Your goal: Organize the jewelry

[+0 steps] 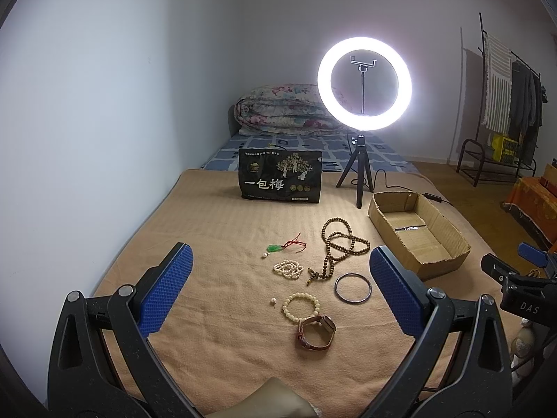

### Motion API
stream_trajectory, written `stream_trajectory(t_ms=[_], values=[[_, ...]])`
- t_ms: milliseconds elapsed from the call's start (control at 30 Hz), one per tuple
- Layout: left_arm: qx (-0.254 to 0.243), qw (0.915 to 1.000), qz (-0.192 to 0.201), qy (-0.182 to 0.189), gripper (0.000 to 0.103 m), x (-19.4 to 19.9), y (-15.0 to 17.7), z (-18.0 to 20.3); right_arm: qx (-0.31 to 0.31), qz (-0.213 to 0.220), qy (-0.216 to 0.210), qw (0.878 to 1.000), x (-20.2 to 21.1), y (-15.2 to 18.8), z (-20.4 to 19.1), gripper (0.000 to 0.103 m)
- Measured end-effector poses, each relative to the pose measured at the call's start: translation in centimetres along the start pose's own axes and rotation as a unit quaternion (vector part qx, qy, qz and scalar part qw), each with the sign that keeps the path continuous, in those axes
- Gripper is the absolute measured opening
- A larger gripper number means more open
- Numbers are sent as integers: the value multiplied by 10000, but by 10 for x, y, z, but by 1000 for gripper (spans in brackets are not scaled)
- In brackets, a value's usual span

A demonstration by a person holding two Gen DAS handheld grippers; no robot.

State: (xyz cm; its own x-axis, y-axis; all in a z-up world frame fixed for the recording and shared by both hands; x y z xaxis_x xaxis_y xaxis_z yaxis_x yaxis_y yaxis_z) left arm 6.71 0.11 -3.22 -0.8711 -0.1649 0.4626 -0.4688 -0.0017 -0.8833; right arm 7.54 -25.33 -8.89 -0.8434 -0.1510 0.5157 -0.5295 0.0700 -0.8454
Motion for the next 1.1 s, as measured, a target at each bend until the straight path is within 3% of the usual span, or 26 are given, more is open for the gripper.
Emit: stream_trajectory(t_ms=[1100], values=[[7, 10000, 5, 10, 103, 0, 2, -1, 5, 3, -7, 10000, -1, 1, -2, 103]])
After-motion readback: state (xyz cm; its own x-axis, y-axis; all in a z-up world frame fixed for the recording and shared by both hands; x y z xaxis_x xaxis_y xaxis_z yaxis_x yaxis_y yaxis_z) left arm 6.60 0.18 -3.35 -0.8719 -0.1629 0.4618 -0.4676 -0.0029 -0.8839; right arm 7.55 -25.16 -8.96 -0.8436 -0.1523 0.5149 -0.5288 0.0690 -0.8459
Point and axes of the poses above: each gripper's, at about its wrist camera, not at the fingertips, and x roughly against the way its jaws point, z to its right, y to its underside, the point moved 8 cm from there along -x, roughly the way its jaws point, and after that the axes turned 10 degrees about -y, right-handed, at the moved point
